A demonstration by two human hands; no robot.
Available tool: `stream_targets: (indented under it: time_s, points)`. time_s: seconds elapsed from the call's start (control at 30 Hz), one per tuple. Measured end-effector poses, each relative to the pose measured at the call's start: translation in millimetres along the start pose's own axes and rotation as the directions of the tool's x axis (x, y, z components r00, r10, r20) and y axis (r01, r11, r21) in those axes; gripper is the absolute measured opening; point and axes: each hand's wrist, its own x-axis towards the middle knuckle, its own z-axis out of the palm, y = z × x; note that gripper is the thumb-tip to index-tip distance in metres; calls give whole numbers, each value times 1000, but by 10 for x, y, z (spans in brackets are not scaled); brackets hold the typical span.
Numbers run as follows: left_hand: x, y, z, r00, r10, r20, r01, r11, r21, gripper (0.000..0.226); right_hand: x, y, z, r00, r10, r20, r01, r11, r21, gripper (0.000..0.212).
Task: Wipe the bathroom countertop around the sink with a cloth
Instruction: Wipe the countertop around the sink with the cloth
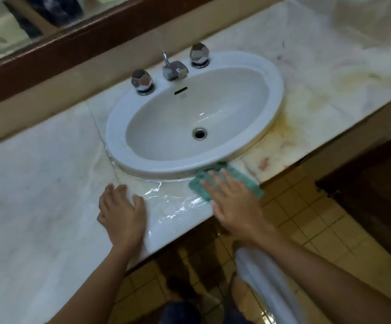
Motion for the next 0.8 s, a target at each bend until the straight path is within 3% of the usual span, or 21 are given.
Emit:
stream_targets:
  time_s: [0.2, 0.4, 0.6, 0.8]
  points:
    - [2, 8, 5, 1000, -2, -1, 2, 1000, 9, 44, -3, 766, -224, 961, 276, 0, -276, 961, -22, 58]
    - [-16, -20, -17, 1000, -9, 8, 9, 999, -37, 44, 82, -1, -140, 831, 555, -48, -545, 828, 133, 64]
    - [10, -52, -69, 998, -48, 45, 53, 989, -139, 45, 51, -897, 46, 969, 244, 29, -246, 968, 53, 58]
    - [69, -5, -133, 990, -108, 95, 130, 952, -279, 39, -41, -520, -22, 994, 65, 93, -66, 998, 5, 55]
